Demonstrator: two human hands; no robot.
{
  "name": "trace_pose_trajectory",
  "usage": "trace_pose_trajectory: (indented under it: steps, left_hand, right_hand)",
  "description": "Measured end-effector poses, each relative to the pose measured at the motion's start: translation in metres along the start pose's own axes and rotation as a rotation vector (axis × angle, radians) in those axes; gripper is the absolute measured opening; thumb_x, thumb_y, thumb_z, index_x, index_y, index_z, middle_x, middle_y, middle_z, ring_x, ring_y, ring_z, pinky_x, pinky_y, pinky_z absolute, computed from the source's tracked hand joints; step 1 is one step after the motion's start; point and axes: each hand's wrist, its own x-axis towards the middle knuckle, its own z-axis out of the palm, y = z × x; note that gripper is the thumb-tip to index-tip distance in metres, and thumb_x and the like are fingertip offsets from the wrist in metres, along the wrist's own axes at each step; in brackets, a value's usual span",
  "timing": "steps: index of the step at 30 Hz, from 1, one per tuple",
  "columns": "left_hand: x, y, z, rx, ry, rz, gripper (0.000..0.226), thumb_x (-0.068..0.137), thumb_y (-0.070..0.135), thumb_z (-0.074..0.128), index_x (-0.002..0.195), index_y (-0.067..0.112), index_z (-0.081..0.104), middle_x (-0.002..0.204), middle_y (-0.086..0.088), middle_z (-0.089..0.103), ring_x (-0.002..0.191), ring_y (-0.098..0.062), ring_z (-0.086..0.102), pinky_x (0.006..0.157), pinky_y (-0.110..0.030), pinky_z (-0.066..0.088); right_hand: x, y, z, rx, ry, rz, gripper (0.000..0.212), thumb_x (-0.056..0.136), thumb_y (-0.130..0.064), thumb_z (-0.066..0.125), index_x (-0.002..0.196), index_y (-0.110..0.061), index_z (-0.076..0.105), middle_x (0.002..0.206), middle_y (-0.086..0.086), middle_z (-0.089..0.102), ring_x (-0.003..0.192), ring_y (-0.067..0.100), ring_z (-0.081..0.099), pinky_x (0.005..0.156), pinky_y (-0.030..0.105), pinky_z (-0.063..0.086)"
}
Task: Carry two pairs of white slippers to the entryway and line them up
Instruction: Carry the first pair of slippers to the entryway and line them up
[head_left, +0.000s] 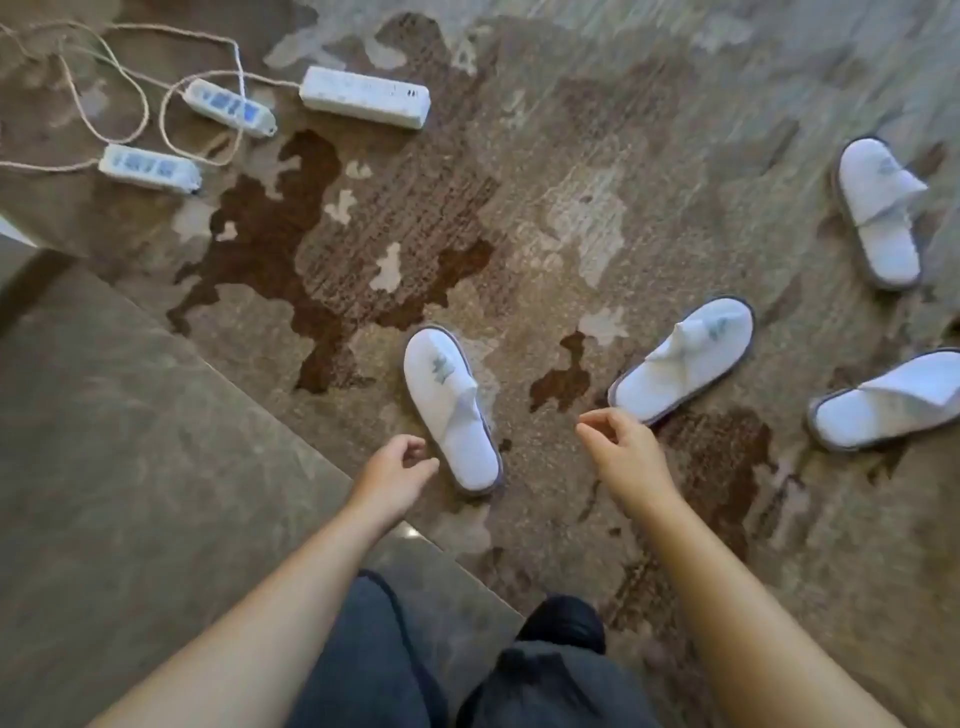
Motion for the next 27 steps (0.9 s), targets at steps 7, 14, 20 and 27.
trace_pose_trajectory:
  steps: [7, 14, 20, 27]
  left_hand:
    - [0.156, -0.078, 0.086, -0.092, 0.196, 0.039, 0.065, 0.071, 0.014, 0.069, 0.126, 0.003, 0.036, 0.132, -0.021, 0.045, 0.120, -0.032, 0.044, 0.101, -0.042, 0.037]
    - [0.198, -0.092, 0.113, -0.061, 0.490, 0.067, 0.102, 0.052, 0.020, 0.084, 0.132, -0.002, 0.023, 0.135, -0.027, 0.035, 0.125, -0.037, 0.034, 0.104, -0.043, 0.028]
    - [0.194, -0.072, 0.105, -0.123, 0.450, 0.071, 0.072, 0.054, 0.013, 0.082, 0.110, -0.003, 0.038, 0.116, -0.026, 0.052, 0.100, -0.033, 0.053, 0.079, -0.041, 0.043]
    - [0.197, -0.017, 0.117, -0.273, 0.227, 0.377, 0.069, 0.067, 0.004, 0.072, 0.124, 0.006, 0.033, 0.111, -0.004, 0.048, 0.098, -0.017, 0.049, 0.074, -0.026, 0.043]
  right_hand:
    - [0.125, 0.105, 0.085, -0.072, -0.019, -0.056, 0.014, 0.086, -0.020, 0.051, 0.096, -0.015, 0.059, 0.085, -0.005, 0.057, 0.084, 0.012, 0.052, 0.075, 0.027, 0.037]
    - [0.157, 0.153, 0.103, -0.107, 0.030, -0.075, 0.023, 0.085, -0.024, 0.053, 0.106, -0.014, 0.056, 0.091, -0.002, 0.058, 0.088, 0.015, 0.055, 0.075, 0.029, 0.042]
    - [0.160, 0.158, 0.073, -0.100, 0.345, -0.036, 0.039, 0.083, -0.022, 0.057, 0.119, -0.011, 0.047, 0.119, 0.010, 0.053, 0.114, 0.025, 0.042, 0.096, 0.038, 0.037]
    - [0.196, 0.186, 0.027, 0.020, 0.744, 0.290, 0.075, 0.072, -0.030, 0.070, 0.129, -0.003, 0.030, 0.139, 0.024, 0.033, 0.128, 0.039, 0.027, 0.107, 0.045, 0.025]
